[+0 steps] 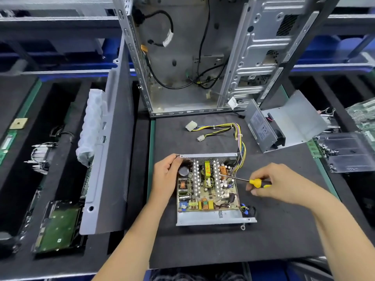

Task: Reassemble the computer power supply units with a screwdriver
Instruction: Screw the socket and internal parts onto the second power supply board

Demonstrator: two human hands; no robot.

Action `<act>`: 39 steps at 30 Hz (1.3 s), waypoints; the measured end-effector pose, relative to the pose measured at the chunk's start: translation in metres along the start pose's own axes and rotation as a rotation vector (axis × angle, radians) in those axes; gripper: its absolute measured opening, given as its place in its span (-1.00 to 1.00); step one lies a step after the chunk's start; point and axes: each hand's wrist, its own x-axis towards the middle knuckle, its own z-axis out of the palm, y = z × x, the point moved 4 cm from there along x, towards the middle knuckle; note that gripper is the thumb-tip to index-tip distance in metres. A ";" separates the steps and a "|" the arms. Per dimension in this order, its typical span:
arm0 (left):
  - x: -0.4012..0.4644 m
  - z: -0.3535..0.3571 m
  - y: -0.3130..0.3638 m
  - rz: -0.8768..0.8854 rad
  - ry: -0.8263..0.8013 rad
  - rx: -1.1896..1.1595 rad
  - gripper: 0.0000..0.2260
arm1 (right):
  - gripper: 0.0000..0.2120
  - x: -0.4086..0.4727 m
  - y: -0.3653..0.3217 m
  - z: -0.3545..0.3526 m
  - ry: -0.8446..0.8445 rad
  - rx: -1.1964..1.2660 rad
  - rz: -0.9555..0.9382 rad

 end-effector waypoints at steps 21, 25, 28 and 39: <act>-0.036 0.010 0.004 0.003 0.079 0.173 -0.82 | -0.78 0.008 -0.019 0.047 0.175 0.623 -0.146; -0.035 0.009 0.003 0.000 0.082 0.186 -0.81 | -0.79 0.013 -0.018 0.050 0.177 0.663 -0.139; -0.035 0.009 0.003 0.001 0.078 0.187 -0.82 | -0.80 0.014 -0.017 0.050 0.160 0.670 -0.145; -0.032 0.007 0.004 -0.003 0.045 0.178 -0.83 | -0.70 0.015 -0.030 0.049 0.185 0.743 -0.126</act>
